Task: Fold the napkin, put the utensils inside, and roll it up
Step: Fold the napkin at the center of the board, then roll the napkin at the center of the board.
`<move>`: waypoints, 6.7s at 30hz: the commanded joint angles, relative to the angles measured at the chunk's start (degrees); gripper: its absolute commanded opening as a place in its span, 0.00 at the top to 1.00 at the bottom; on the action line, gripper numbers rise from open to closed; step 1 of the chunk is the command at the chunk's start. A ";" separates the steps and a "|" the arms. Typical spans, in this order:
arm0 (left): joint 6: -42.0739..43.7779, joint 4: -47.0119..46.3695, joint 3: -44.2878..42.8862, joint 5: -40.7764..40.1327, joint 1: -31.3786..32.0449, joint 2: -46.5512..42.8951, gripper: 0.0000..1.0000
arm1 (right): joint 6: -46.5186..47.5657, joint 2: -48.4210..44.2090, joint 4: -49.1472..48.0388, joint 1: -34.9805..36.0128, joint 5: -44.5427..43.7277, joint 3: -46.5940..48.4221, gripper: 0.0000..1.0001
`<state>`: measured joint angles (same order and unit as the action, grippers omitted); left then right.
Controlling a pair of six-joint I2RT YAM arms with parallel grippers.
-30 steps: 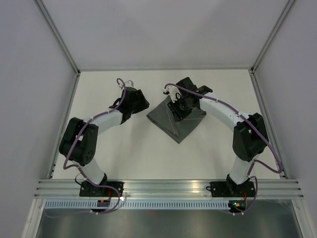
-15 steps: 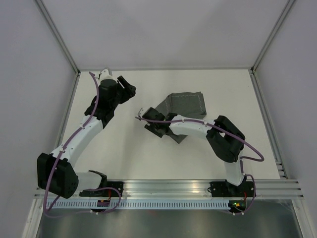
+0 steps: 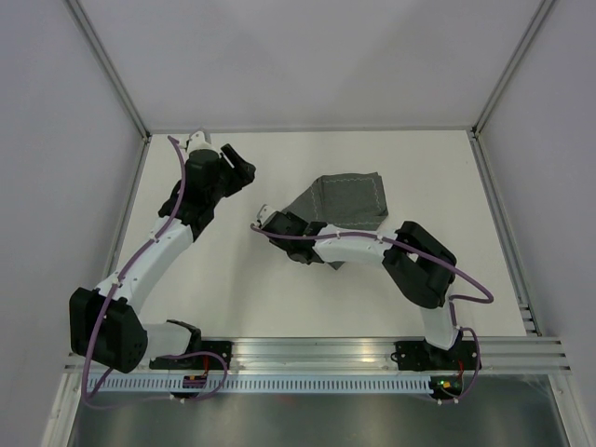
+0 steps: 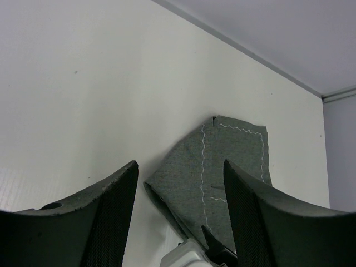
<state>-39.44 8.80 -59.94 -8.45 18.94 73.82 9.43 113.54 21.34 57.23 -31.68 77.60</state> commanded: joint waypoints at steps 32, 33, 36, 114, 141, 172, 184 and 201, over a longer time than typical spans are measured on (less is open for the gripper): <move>1.91 -0.89 0.62 3.09 -0.92 0.10 0.32 | -0.11 2.39 -3.06 0.34 -1.37 -5.80 0.44; 1.91 -0.89 0.70 3.09 -1.01 0.01 0.32 | 0.06 2.48 -3.15 0.25 -1.19 -5.80 0.45; 2.00 -0.89 0.79 3.09 -1.18 -0.08 0.32 | -0.11 2.48 -3.06 -0.19 -0.22 -5.80 0.50; 23.61 -36.59 30.07 -3.25 19.02 -6.23 0.37 | 16.32 19.17 30.85 -27.61 76.15 9.31 0.99; 76.27 -29.19 23.12 21.71 26.76 0.62 0.34 | 19.13 25.68 36.05 -30.51 75.89 15.74 1.00; 91.20 -23.20 20.04 14.25 33.36 16.70 0.30 | 18.96 27.09 36.23 -31.22 76.24 16.35 1.00; 96.48 -27.52 19.52 13.63 33.36 21.01 0.33 | 19.13 27.26 36.58 -31.39 76.42 16.35 0.99; 96.66 -13.12 13.02 15.04 33.36 24.09 0.92 | 19.84 26.83 37.10 -31.92 77.21 16.53 1.00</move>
<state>56.10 -9.17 -42.85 5.30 52.49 96.33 24.32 136.57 62.24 25.61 58.67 95.09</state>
